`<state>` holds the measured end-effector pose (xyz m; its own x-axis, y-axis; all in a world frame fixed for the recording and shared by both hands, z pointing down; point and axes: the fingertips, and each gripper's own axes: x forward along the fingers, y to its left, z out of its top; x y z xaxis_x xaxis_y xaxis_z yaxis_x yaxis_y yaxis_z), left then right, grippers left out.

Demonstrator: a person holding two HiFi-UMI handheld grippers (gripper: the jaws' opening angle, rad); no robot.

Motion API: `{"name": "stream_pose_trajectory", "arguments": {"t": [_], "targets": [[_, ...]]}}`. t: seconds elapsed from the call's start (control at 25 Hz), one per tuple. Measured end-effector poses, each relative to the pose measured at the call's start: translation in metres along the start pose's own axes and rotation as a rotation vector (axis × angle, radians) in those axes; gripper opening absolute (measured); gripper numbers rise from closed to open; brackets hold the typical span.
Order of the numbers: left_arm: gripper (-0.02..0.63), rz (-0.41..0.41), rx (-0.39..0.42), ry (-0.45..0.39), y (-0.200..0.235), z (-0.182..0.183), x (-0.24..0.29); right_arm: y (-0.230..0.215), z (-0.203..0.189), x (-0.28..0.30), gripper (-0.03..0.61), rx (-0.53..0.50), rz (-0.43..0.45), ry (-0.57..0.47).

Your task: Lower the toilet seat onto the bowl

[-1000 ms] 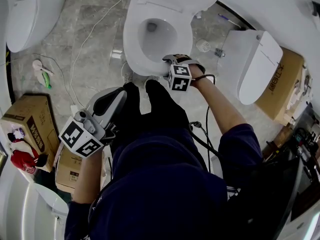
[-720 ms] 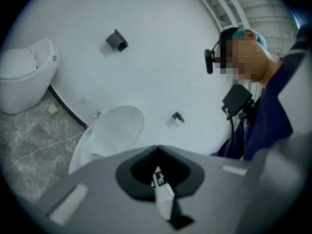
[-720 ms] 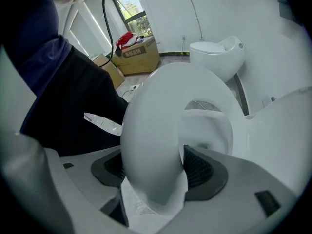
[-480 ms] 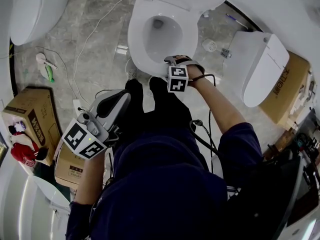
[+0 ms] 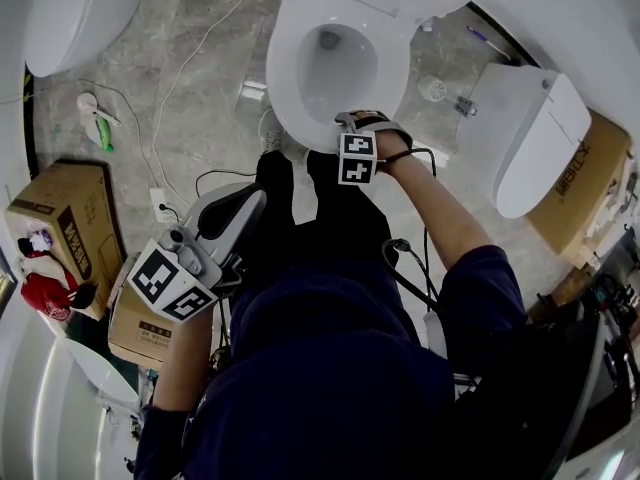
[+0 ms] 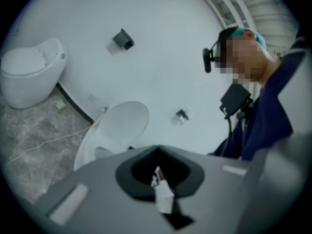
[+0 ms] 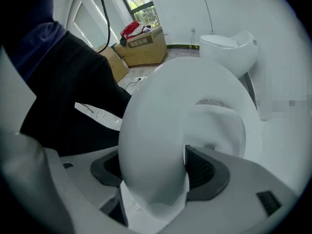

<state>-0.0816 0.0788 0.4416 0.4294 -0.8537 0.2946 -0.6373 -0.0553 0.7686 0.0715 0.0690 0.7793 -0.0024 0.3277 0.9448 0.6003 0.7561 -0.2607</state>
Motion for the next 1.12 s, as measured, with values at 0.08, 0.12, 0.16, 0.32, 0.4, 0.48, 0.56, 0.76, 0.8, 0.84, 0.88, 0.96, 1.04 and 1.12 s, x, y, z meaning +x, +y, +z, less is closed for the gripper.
{"name": "stream_pose_trajectory", "arguments": {"t": [0.08,0.12,0.16,0.32,0.4,0.48,0.56,0.76,0.8,0.84,0.88,0.96,1.04,1.12], "targets": [[0.005,0.007,-0.005,0.005,0.002,-0.003,-0.003,0.001,0.001,0.007,0.308,-0.006,-0.001,0.007],[0.005,0.01,-0.007,0.007,0.003,-0.005,-0.004,0.002,0.001,0.01,0.308,-0.009,-0.003,0.011],[0.005,0.013,-0.008,0.009,0.004,-0.006,-0.004,0.002,0.0,0.013,0.308,-0.011,-0.004,0.015],[0.005,0.022,-0.011,0.015,0.006,-0.011,-0.006,0.004,-0.001,0.024,0.311,-0.012,-0.008,0.021],[0.005,0.025,-0.013,0.016,0.008,-0.012,-0.007,0.004,-0.001,0.029,0.313,-0.012,-0.01,0.025],[0.005,0.028,-0.015,0.019,0.008,-0.014,-0.009,0.005,-0.001,0.035,0.313,-0.015,-0.011,0.033],[0.003,0.032,-0.017,0.023,0.009,-0.017,-0.01,0.006,-0.003,0.041,0.314,-0.017,-0.011,0.042],[0.005,0.045,-0.026,0.033,0.012,-0.024,-0.014,0.009,-0.004,0.056,0.318,-0.028,-0.01,0.06],[0.005,0.047,-0.031,0.033,0.013,-0.026,-0.015,0.01,-0.005,0.059,0.319,-0.029,-0.009,0.062],[0.005,0.048,-0.036,0.034,0.014,-0.028,-0.015,0.01,-0.005,0.061,0.319,-0.031,-0.01,0.065],[0.005,0.05,-0.04,0.033,0.015,-0.029,-0.016,0.01,-0.006,0.064,0.319,-0.033,-0.012,0.069],[0.004,0.055,-0.044,0.036,0.018,-0.031,-0.017,0.01,-0.006,0.07,0.321,-0.038,-0.017,0.078],[0.005,0.059,-0.048,0.04,0.02,-0.033,-0.018,0.01,-0.007,0.076,0.321,-0.044,-0.021,0.09],[0.005,0.065,-0.051,0.046,0.021,-0.037,-0.02,0.012,-0.008,0.082,0.321,-0.049,-0.023,0.1]]}}
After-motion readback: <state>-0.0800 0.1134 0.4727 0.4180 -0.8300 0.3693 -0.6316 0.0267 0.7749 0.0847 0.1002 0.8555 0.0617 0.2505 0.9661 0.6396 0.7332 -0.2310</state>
